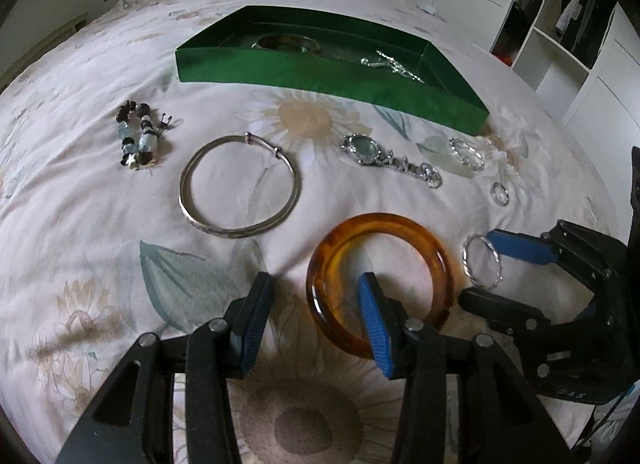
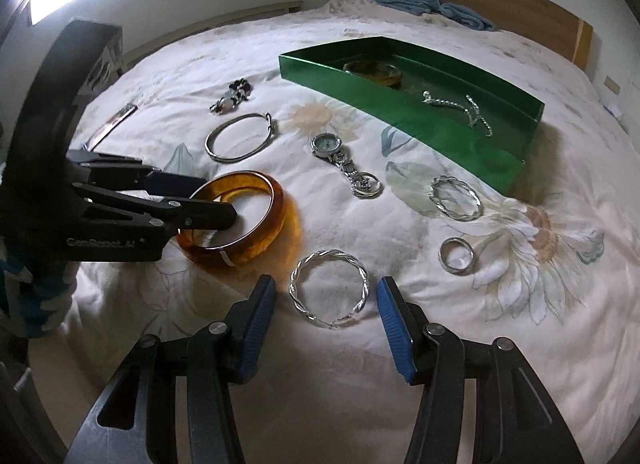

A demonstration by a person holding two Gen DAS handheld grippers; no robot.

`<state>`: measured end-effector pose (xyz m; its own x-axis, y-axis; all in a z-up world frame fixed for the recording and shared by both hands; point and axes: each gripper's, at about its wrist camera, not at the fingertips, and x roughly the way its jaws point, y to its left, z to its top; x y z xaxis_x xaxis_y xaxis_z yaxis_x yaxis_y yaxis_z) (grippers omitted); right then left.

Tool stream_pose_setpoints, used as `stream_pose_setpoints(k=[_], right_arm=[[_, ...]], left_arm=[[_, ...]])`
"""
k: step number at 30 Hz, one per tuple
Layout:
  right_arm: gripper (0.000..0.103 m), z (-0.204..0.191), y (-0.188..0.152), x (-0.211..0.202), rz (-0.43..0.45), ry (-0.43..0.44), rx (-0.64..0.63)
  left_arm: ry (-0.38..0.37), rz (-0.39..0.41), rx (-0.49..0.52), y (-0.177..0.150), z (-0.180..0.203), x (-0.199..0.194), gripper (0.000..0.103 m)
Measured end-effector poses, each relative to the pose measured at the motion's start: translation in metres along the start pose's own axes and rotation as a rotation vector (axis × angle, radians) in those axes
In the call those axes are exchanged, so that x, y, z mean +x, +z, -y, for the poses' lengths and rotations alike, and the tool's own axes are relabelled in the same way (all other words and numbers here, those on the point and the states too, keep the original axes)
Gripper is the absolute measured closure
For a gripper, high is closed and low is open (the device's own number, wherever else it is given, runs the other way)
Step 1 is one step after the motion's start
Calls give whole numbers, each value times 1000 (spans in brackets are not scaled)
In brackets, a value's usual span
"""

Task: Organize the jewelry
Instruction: 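Grasp the amber bangle with the left tool while the right tool grasps the twisted silver bangle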

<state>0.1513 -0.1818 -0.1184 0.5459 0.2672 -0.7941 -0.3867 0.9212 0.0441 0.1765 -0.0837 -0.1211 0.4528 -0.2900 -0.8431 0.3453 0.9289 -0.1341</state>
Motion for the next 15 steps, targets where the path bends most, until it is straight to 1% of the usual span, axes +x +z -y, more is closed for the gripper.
stream_pose_setpoints(k=[2,4,5,9,12,15], right_arm=[[53,-1,0,2,2,-3,-7],[61,-1,1,5,6,-5,-8],[63,0,1,5,7,-7,-7],[63,0,-1,3,16,-6,-4],[63,-1,-1,1,22,-10,4],[63,-2,-4,-4,30,-12,13]], left_arm=[[-1,2,2,0,0,1,63],[0,8,5,0,0,2,67],[1,13,5,0,0,1,70],[7,29,7,-2,2,2,82],[19,38,-2,-3,3,0,89],[27,50,-21,-4,2,-4,92]])
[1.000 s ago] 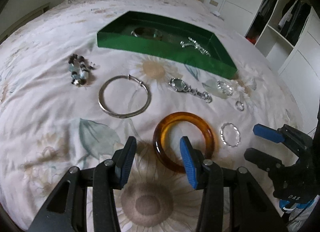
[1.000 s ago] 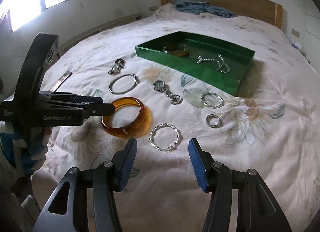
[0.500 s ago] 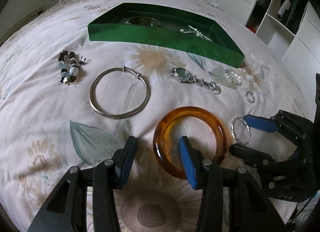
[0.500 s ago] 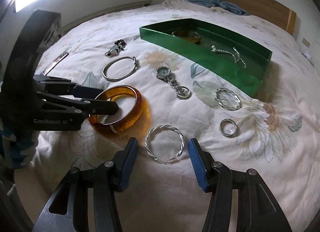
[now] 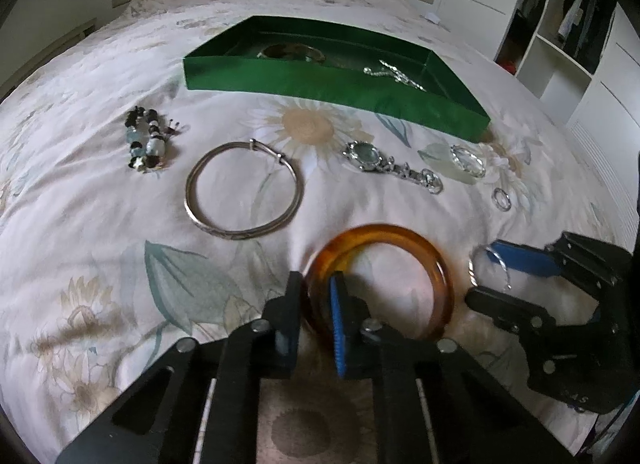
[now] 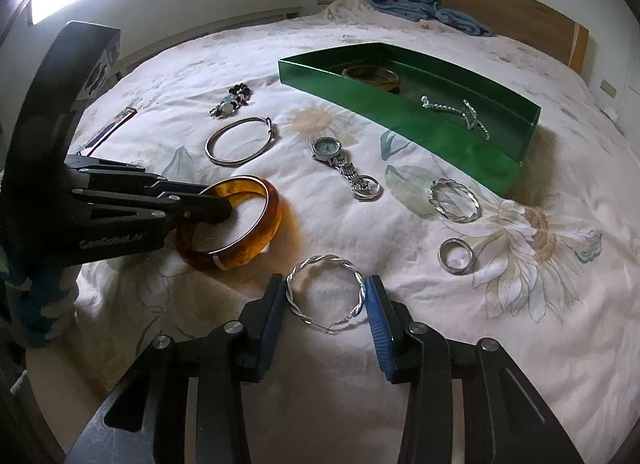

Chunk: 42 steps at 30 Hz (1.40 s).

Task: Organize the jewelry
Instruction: 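Grasp the amber bangle with the left tool while the right tool grasps the twisted silver bangle, then carry the amber and twisted silver bangles into the green tray and release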

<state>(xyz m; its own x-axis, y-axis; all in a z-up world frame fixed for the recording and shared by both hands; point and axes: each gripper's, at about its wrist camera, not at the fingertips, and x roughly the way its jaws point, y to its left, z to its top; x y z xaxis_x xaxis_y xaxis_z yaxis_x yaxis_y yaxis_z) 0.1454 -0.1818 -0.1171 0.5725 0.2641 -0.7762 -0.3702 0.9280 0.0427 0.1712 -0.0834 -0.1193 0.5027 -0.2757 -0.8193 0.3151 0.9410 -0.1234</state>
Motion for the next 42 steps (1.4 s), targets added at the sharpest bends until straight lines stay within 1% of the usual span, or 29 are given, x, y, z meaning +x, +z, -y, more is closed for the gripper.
stream_pose_setpoints(k=[8,19,30,42], right_arm=[[63,-1,-7,-21,24,-18,21],[63,-9,-15,-55,70,-44,28],[63,-17,-15,-86,120,-74,27],[63,-26,-17,-111,153,-107,28]], left_arm=[[21,43,-22,-3,1,-17,93],[17,89,-35,-10,0,-46,93],[10,142,-49,-16,-2,-79,93],[-9,199,-68,-26,-9,-110,93]])
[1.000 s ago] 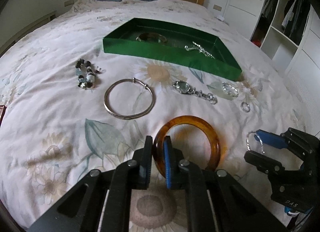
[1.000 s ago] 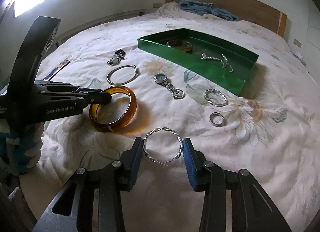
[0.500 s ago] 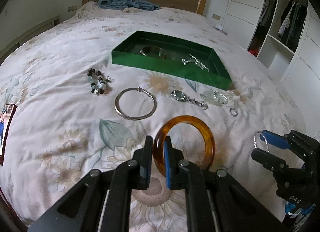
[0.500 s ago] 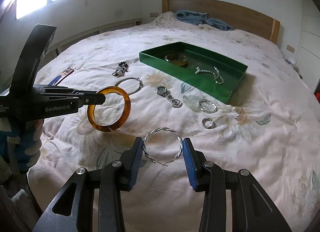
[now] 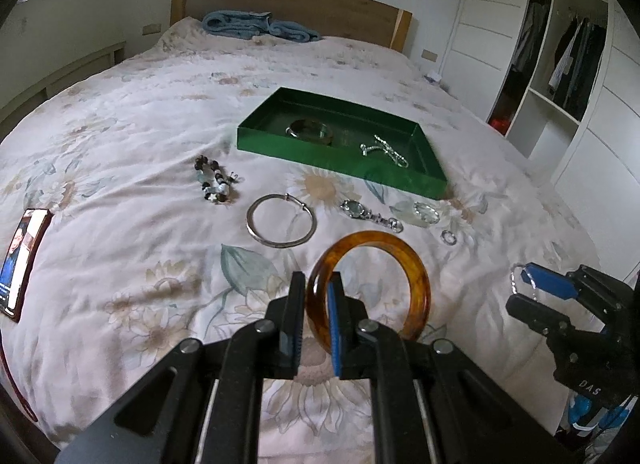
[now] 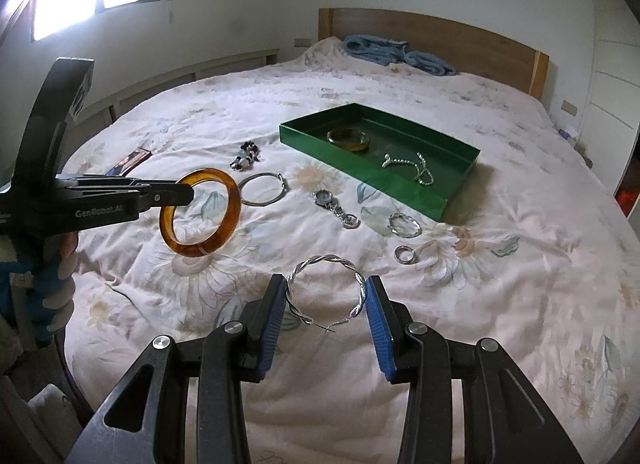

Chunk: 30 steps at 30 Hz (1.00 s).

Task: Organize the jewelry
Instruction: 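Carry the amber and twisted silver bangles into the green tray and release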

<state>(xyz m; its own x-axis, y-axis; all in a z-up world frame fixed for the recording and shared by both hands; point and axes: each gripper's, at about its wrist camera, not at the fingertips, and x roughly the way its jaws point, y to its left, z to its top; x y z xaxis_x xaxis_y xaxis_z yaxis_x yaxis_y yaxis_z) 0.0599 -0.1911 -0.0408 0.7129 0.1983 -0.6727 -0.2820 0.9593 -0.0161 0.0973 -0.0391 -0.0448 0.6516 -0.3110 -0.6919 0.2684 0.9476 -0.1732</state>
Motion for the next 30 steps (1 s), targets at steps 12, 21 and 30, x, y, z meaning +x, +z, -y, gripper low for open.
stream_pose_setpoints(k=[12,21,30], right_arm=[[63,6,13,-15,34,-45,18],[63,29,36,-14,66,-79,45],[63,54,79,-4,116,-101,54]], left_arm=[[-19,22,-23,6,-7,-9,93],[-21,33,-24,29,-6,-2,93],[-12,62,-10,74,0,10,93]])
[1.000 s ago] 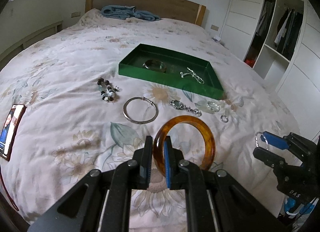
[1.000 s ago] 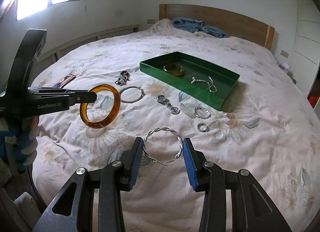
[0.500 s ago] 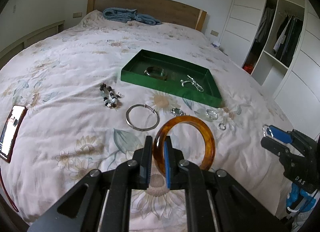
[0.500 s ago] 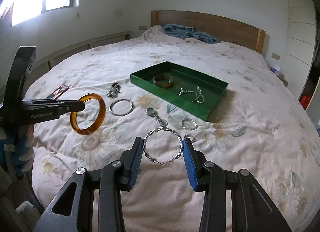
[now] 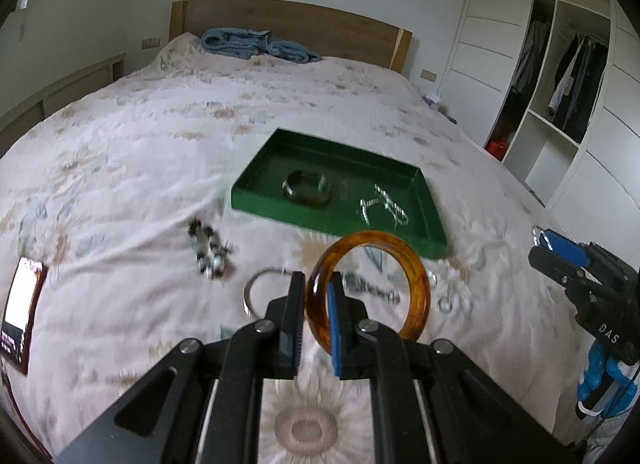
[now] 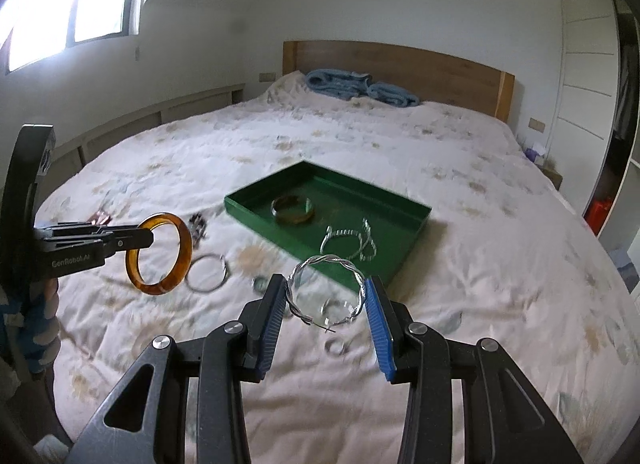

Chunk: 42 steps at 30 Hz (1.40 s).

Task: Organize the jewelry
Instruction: 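Carry the amber and twisted silver bangles into the green tray and release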

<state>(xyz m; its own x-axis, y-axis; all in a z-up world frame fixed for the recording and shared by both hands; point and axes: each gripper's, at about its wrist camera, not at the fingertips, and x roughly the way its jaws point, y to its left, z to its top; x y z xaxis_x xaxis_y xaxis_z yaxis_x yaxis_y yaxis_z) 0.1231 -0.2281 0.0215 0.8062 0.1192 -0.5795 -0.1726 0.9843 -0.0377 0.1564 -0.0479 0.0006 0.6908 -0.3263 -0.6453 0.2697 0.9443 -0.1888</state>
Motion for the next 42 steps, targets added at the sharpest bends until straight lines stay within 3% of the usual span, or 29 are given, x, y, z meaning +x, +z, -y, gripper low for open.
stream_pose_setpoints(k=[6,15,25,33,42], right_arm=[[63,14,34,19,40,-6,17],[63,48,69,80,49,-12,83],[63,80,62,164,-49,0,127],[63,91,63,225,-123,8,81],[63,93,67,271,-202,21,28]], left_arm=[[18,23,3,41,1,20,93],[32,15,-3,92,4,79,93],[45,-68,50,104,22,167,93],[127,-99,120,125,29,230,93],[183,-153,48,146,4,279,93]])
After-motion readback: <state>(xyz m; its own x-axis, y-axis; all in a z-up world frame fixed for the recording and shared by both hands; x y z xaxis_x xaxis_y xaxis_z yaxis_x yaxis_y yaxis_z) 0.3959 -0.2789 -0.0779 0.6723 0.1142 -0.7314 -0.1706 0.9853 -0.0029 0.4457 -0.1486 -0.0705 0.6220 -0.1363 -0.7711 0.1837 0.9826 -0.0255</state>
